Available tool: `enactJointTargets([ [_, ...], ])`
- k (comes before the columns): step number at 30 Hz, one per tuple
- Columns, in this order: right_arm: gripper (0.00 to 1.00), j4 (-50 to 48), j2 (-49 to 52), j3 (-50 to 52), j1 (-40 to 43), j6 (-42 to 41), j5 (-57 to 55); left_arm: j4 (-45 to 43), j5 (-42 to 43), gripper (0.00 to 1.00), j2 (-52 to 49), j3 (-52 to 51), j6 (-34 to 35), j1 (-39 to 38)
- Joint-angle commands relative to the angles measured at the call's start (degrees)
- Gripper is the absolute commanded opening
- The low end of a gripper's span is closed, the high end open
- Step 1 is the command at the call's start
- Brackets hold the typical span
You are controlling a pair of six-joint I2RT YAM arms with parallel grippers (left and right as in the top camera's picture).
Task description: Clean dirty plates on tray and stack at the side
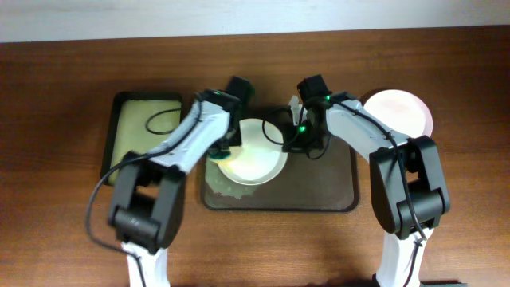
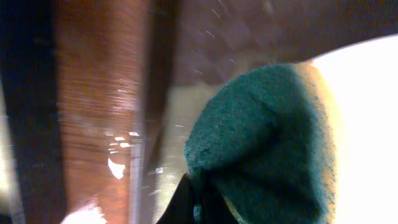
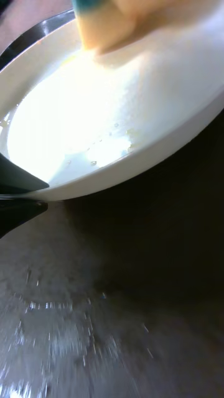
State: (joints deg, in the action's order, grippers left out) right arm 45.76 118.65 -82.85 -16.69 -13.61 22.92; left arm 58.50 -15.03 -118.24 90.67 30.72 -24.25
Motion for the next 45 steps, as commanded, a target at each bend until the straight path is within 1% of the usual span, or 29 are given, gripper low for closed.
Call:
enactJointTargets([
  [1, 0.04, 5.8, -2.7, -7.4, 1.6, 4.3, -9.4, -1.1, 4.1, 0.00, 11.0, -0.2, 1.4, 8.9],
  [4, 0.04, 12.3, -3.9, -15.1, 0.6, 6.1, -17.0, -2.7, 9.8, 0.00, 14.5, -0.2, -1.0, 15.2],
  [6, 0.04, 15.3, -3.9, -19.5, -0.7, 9.3, -20.7, -2.7, 9.9, 0.00, 14.4, -0.3, -1.4, 18.6],
  [8, 0.04, 18.0, -4.0, -23.4, -3.5, 13.0, -26.7, -3.8, 9.8, 0.00, 13.6, -1.2, -4.6, 22.5],
  [9, 0.04, 20.1, -4.0, -25.9, -6.4, 13.0, -34.7, -4.7, 10.0, 0.00, 12.7, -1.9, -5.9, 25.0],
  [10, 0.04, 21.1, -4.0, -27.2, -8.4, 13.0, -40.1, -5.4, 11.6, 0.00, 11.7, -2.2, -8.2, 26.5],
  [11, 0.04, 22.2, -4.0, -28.5, -11.3, 13.0, -47.9, -6.6, 15.0, 0.00, 10.2, -2.3, -11.8, 28.0],
  [12, 0.04, 22.8, -4.0, -29.3, -14.3, 13.0, -55.0, -7.2, 17.9, 0.00, 8.6, -2.4, -13.4, 29.2],
  [13, 0.04, 23.0, -4.0, -29.7, -18.3, 13.0, -65.8, -7.5, 19.4, 0.00, 6.3, -2.4, -13.7, 30.7],
  [15, 0.04, 22.8, -4.0, -29.7, -23.0, 13.4, -78.5, -7.5, 19.3, 0.00, 4.3, -2.4, -13.7, 31.7],
  [18, 0.04, 22.4, -4.0, -29.7, -28.3, 17.3, -87.9, -8.4, 19.1, 0.00, 1.0, -2.4, -13.7, 33.4],
  [20, 0.04, 22.4, -4.0, -29.7, -29.8, 17.9, -88.4, -8.6, 19.1, 0.00, 0.0, -2.4, -13.7, 34.1],
  [21, 0.04, 22.4, -4.0, -29.7, -30.3, 17.9, -88.3, -8.5, 19.1, 0.10, -0.1, -2.4, -13.7, 34.2],
  [23, 0.04, 22.4, -4.0, -29.7, -30.9, 17.9, -88.4, -8.8, 19.1, 0.82, 0.0, -2.4, -13.7, 34.2],
  [24, 0.04, 22.5, -4.0, -29.7, -31.0, 17.9, -89.3, -8.7, 19.1, 1.00, 0.0, -2.3, -13.7, 34.2],
  [27, 0.04, 22.6, -4.0, -29.7, -31.0, 17.9, -94.6, -6.0, 16.8, 1.00, 0.9, -0.1, -13.7, 34.5],
  [28, 0.04, 22.6, -4.0, -29.7, -31.0, 17.9, -96.9, -3.6, 15.6, 0.99, 1.6, 1.9, -13.7, 34.6],
  [30, 0.04, 22.7, -4.0, -29.7, -31.0, 17.9, -97.6, 2.6, 14.8, 0.99, 4.7, 7.6, -13.7, 34.6],
  [32, 0.04, 23.6, -4.0, -29.7, -31.3, 17.9, -97.6, 5.8, 14.9, 1.00, 7.0, 10.8, -13.7, 34.6],
  [36, 0.04, 25.0, -4.0, -29.7, -33.9, 16.7, -97.5, 6.8, 14.8, 0.99, 9.9, 11.5, -13.7, 34.6],
  [37, 0.04, 25.0, -4.0, -29.7, -33.9, 15.0, -90.2, 6.8, 14.8, 1.00, 9.9, 11.5, -13.7, 34.6],
  [38, 0.04, 25.0, -3.9, -29.2, -33.0, 17.8, -73.3, 6.7, 14.8, 0.99, 9.9, 11.5, -13.7, 34.6],
  [39, 0.04, 25.3, -3.8, -28.7, -32.1, 20.8, -68.5, 6.7, 14.8, 0.99, 9.9, 11.5, -13.7, 34.6],
  [40, 0.04, 26.1, -3.9, -28.7, -31.4, 19.7, -69.1, 6.7, 14.8, 0.99, 9.9, 11.5, -13.7, 34.5],
  [41, 0.04, 26.5, -4.3, -29.1, -31.1, 14.5, -71.3, 6.8, 14.8, 0.99, 9.9, 11.5, -13.7, 34.6],
  [42, 0.04, 25.5, -5.7, -29.9, -30.7, 5.3, -71.6, 6.7, 14.8, 0.99, 9.9, 11.5, -13.7, 34.6],
  [43, 0.04, 22.3, -7.1, -29.9, -29.8, 0.5, -65.7, 6.7, 14.8, 1.00, 9.9, 11.5, -13.7, 34.5],
  [44, 0.04, 19.9, -7.4, -29.9, -28.4, 1.4, -58.1, 6.7, 14.8, 0.99, 9.9, 11.5, -13.7, 34.6],
  [45, 0.04, 18.4, -7.4, -29.9, -25.7, 4.7, -46.8, 6.7, 14.8, 1.00, 9.9, 11.5, -13.7, 34.6],
])
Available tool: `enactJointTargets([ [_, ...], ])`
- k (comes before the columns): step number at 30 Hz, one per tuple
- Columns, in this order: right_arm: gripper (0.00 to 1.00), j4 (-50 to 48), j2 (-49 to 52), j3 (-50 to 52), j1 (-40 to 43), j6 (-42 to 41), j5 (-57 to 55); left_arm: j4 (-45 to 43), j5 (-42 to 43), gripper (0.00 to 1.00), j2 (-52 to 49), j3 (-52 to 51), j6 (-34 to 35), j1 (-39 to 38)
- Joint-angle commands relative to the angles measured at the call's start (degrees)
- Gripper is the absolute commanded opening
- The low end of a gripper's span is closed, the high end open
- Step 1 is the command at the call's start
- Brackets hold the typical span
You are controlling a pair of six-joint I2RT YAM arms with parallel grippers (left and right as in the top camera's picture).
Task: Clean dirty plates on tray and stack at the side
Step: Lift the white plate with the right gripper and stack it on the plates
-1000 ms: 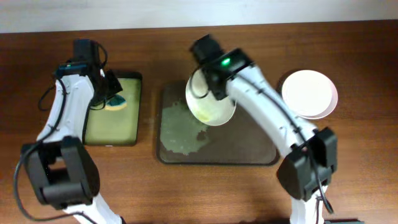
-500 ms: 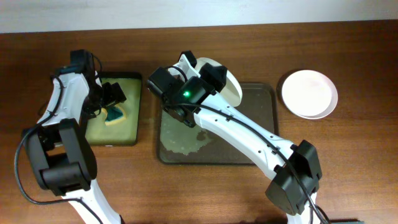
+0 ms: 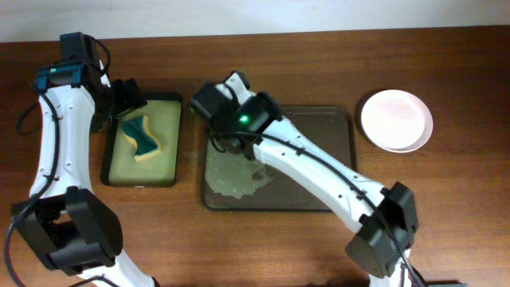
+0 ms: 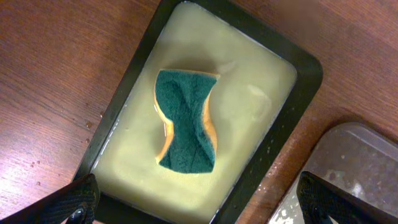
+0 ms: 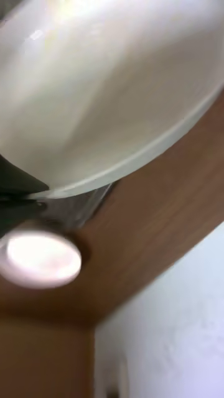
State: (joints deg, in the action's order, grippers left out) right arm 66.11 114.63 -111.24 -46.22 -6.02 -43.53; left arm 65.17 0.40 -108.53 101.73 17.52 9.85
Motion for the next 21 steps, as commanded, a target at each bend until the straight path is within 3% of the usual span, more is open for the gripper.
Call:
enactJointTargets([
  [1, 0.04, -2.1, -2.8, -1.3, 7.5, -2.8, 28.6, 0.1, -0.6, 0.99, 0.2, 0.5, -0.5, 0.5],
  [6, 0.04, -3.3, -2.1, 1.0, 23.8, -2.8, 54.8, 0.1, -0.6, 0.99, 0.2, 0.5, -0.5, 0.5],
  [10, 0.04, -2.0, -2.6, 1.4, 31.2, 0.3, 52.4, 0.1, -0.6, 0.99, 0.2, 0.5, -0.5, 0.5],
  [12, 0.04, -1.6, -5.0, 1.4, 30.4, 1.6, 41.8, 0.1, -0.6, 0.99, 0.2, 0.5, -0.5, 0.5],
  [17, 0.04, 2.3, -11.4, 1.4, 13.3, 2.7, -14.2, 0.1, -0.6, 0.99, 0.2, 0.5, -0.5, 0.5],
  [19, 0.04, 2.3, -11.1, 1.4, 6.7, 5.8, -24.7, 0.1, -0.6, 0.99, 0.2, 0.5, -0.5, 0.5],
  [21, 0.04, 1.1, -11.0, 1.4, 0.5, 13.3, -25.8, 0.1, -0.6, 0.99, 0.2, 0.5, -0.5, 0.5],
])
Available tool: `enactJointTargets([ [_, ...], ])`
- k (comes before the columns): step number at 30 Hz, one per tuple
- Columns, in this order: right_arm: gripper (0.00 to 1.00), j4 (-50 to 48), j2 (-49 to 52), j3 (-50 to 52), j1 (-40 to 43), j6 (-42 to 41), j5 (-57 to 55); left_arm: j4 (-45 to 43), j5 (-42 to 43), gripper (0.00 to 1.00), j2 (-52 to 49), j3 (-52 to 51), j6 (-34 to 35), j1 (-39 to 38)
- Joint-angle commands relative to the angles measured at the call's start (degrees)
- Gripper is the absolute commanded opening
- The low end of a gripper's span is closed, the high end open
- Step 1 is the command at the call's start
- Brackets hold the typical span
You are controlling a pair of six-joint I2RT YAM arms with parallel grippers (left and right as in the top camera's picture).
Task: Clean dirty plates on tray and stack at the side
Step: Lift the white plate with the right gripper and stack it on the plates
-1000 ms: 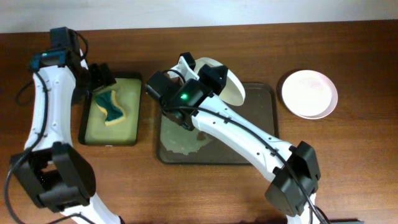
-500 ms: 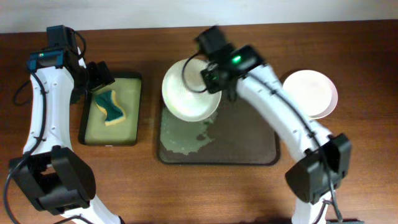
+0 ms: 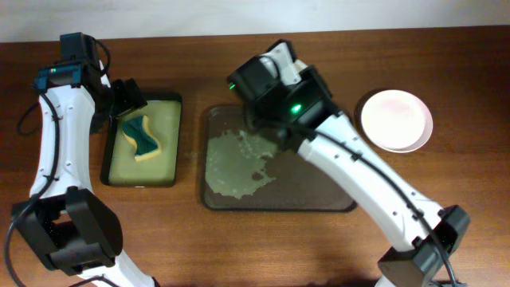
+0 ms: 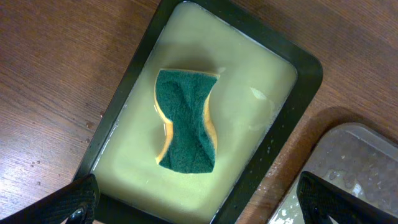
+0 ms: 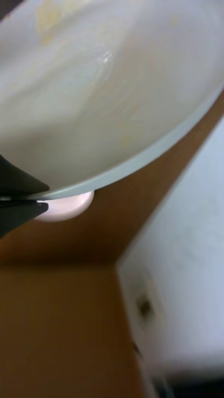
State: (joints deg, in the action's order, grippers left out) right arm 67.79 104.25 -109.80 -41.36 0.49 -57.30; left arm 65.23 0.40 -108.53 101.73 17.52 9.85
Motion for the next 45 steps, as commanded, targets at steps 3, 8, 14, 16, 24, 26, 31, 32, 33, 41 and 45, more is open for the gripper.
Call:
enactJointTargets([
  [3, 0.04, -5.1, 0.3, 0.4, -7.5, -0.6, -2.6, 0.0, -0.6, 0.99, 0.2, 0.5, -0.5, 0.5],
  [8, 0.04, -3.0, 4.9, 1.6, -7.9, -6.4, -7.5, 0.0, -0.6, 0.99, 0.2, 0.5, -0.5, 0.5],
  [14, 0.04, -3.3, 3.8, 1.6, 4.3, -7.0, 20.8, 0.0, -0.6, 0.99, 0.2, 0.5, -0.5, 0.5],
  [16, 0.04, -3.6, 3.7, 1.6, 15.0, -7.1, 36.6, 0.0, -0.6, 0.99, 0.2, 0.5, -0.5, 0.5],
  [24, 0.04, -3.0, 5.3, 2.9, 63.0, -7.0, 75.3, 0.0, -0.6, 1.00, 0.2, 0.5, -0.5, 0.5],
  [26, 0.04, -3.8, 5.7, 5.8, 68.9, -7.0, 76.8, 0.0, -0.6, 0.99, 0.2, 0.5, -0.5, 0.5],
  [31, 0.04, -15.4, 5.8, 17.8, 74.5, -7.0, 76.4, 0.0, -0.6, 0.99, 0.2, 0.5, -0.5, 0.5],
  [32, 0.04, -18.1, 5.8, 20.2, 74.5, -7.1, 75.2, 0.0, -0.6, 0.99, 0.2, 0.5, -0.5, 0.5],
  [33, 0.04, -20.4, 5.8, 22.2, 74.5, -7.0, 74.6, 0.0, -0.6, 0.99, 0.2, 0.5, -0.5, 0.5],
  [41, 0.56, -28.7, 5.6, 29.3, 74.3, -7.0, 80.0, 0.0, -0.6, 0.99, 0.2, 0.5, -0.5, 0.5],
  [45, 0.56, -23.8, 0.4, 28.8, 74.3, -12.4, 84.1, 0.0, -0.6, 1.00, 0.2, 0.5, -0.5, 0.4],
])
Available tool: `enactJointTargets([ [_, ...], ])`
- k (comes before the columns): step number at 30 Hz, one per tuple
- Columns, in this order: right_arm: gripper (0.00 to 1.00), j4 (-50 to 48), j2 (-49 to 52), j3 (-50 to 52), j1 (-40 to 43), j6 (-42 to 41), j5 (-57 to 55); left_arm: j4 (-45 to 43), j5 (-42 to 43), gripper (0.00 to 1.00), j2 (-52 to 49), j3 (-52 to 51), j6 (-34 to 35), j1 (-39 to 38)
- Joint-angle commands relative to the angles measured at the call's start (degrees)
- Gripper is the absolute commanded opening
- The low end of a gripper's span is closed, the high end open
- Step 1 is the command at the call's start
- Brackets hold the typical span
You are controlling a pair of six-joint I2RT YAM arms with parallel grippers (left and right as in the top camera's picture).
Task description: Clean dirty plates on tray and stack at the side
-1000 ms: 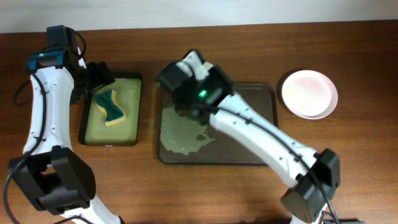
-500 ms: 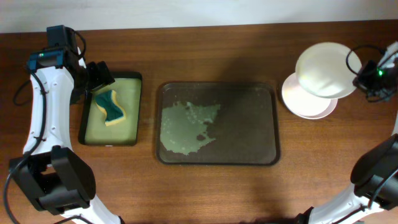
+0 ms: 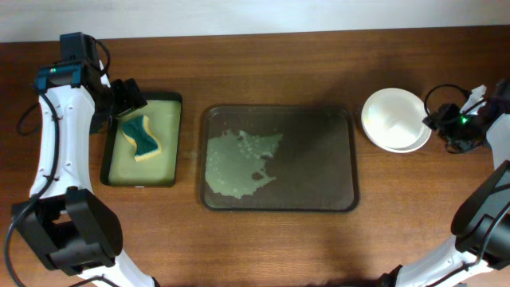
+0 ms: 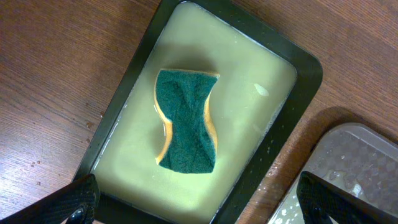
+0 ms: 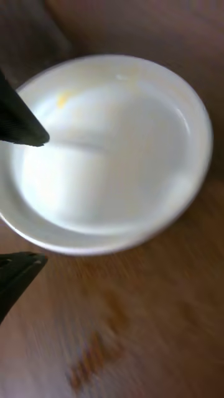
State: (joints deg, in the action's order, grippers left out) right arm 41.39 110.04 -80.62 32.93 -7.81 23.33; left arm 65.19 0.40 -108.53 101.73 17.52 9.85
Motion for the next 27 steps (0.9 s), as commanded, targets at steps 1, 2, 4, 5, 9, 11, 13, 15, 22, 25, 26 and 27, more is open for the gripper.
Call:
enactJointTargets([
  [1, 0.56, 6.6, -8.6, -0.3, 0.0, -4.3, 3.5, 0.0, -0.6, 0.99, 0.2, 0.5, -0.5, 0.4],
  [2, 0.56, 10.7, -12.1, -0.3, 0.0, -4.2, 3.5, 0.0, -0.6, 0.99, 0.2, 0.5, -0.5, 0.5],
  [4, 0.56, 18.4, -19.2, -0.2, -0.4, -1.0, 3.4, 0.1, -0.6, 0.99, 0.2, 0.5, -0.5, 0.4],
  [5, 0.56, 22.1, -23.5, 0.4, -1.2, 0.8, 3.3, 0.1, -0.6, 0.99, 0.2, 0.5, -0.5, 0.4],
  [9, 0.98, 31.5, -38.2, 5.0, -9.6, 2.3, 3.1, 0.0, -0.6, 0.99, 0.2, 0.5, -0.5, 0.5],
  [11, 0.99, 36.4, -41.2, 5.2, -14.5, 2.2, 3.0, 0.0, -0.6, 0.99, 0.2, 0.5, -0.5, 0.4],
  [13, 0.98, 36.4, -41.4, 5.2, -16.6, 2.2, 3.0, 0.0, -0.6, 0.99, 0.2, 0.5, -0.5, 0.4],
  [15, 0.98, 36.3, -40.6, 5.2, -16.8, 2.2, 3.0, 0.0, -0.6, 0.99, 0.2, 0.5, -0.5, 0.4],
  [22, 0.98, 36.2, -38.9, 5.4, -16.8, 2.9, 0.0, 0.0, -0.6, 0.99, 0.2, 0.5, -0.5, 0.4],
  [25, 0.98, 33.1, -41.7, 6.1, -17.8, 2.9, 0.0, 0.0, -0.6, 0.99, 0.2, 0.5, -0.5, 0.4],
  [26, 0.98, 27.2, -46.2, 8.7, -20.1, 2.9, 0.0, 0.0, -0.6, 0.99, 0.2, 0.5, -0.5, 0.4],
  [27, 0.98, 22.5, -50.0, 11.3, -22.3, 2.9, 0.0, 0.0, -0.6, 0.99, 0.2, 0.5, -0.5, 0.5],
])
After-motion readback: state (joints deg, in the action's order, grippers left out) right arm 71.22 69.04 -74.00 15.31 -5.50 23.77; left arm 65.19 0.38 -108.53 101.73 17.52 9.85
